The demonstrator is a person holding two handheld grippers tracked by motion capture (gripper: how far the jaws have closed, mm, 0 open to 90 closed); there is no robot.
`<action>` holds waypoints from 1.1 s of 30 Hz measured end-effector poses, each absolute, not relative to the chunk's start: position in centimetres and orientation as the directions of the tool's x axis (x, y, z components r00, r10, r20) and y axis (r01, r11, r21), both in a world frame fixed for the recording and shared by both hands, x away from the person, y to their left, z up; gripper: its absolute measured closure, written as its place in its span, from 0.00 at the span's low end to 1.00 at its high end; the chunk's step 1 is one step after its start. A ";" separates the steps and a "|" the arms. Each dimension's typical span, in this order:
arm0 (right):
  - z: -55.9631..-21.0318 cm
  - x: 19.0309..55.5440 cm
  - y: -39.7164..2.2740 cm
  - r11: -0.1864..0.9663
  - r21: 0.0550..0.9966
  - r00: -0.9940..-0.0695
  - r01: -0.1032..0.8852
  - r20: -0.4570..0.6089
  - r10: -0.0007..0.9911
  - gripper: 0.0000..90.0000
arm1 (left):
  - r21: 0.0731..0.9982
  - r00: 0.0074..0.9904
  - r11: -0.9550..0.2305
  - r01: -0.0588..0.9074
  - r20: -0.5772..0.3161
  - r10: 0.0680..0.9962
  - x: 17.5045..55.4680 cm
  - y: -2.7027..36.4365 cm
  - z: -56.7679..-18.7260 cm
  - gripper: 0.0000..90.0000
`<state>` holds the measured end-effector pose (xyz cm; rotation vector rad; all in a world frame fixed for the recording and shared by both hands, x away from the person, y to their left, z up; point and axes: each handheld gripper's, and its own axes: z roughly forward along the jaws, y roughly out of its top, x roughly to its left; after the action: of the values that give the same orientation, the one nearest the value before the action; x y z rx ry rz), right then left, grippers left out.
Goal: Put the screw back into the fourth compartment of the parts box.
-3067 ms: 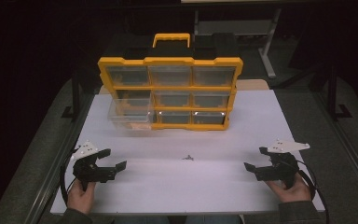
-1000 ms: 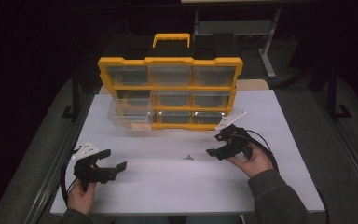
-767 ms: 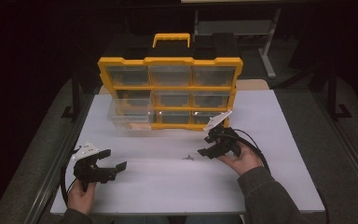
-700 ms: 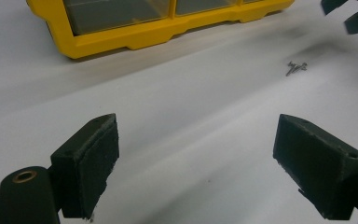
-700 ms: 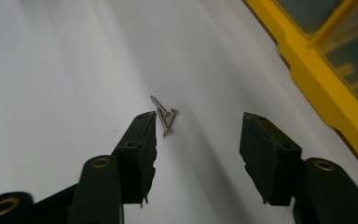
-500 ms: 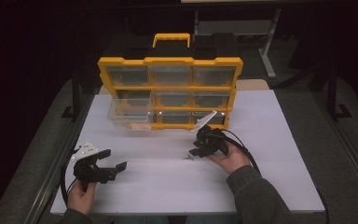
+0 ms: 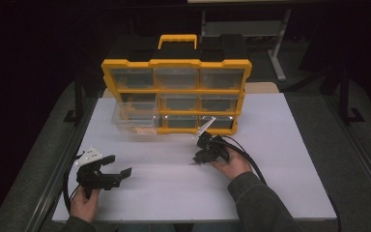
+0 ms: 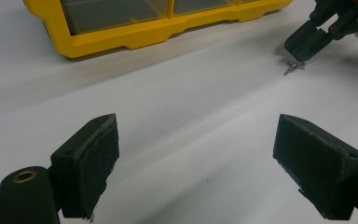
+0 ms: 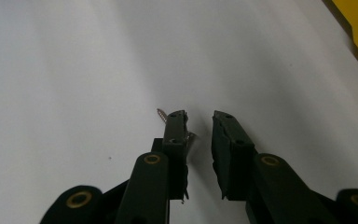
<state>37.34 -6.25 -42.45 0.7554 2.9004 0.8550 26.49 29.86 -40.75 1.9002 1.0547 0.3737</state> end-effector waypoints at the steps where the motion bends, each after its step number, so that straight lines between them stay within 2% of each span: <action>1: -42.6 37.4 -6.2 0.732 0.513 -0.880 0.449 0.113 0.461 0.83 | 0.822 0.588 -0.227 0.522 -0.155 0.794 26.5 29.9 -40.8 0.15; 9: -42.9 37.4 -5.8 0.736 0.503 -0.878 0.454 0.113 0.464 0.85 | 0.821 0.589 -0.227 0.524 -0.157 0.793 26.5 29.9 -40.8 0.15; 15: -43.1 37.3 -5.6 0.753 0.499 -0.885 0.430 0.069 0.460 0.92 | 0.821 0.589 -0.233 0.522 -0.150 0.794 26.5 30.1 -40.7 0.15; 33: -42.6 37.3 -6.0 0.740 0.529 -0.885 0.416 0.049 0.463 0.93 | 0.819 0.585 -0.223 0.529 -0.161 0.795 26.5 30.0 -40.8 0.15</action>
<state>37.30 -6.01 -42.58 0.7215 2.8500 0.8346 26.52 29.96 -40.80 1.8983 1.0656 0.3663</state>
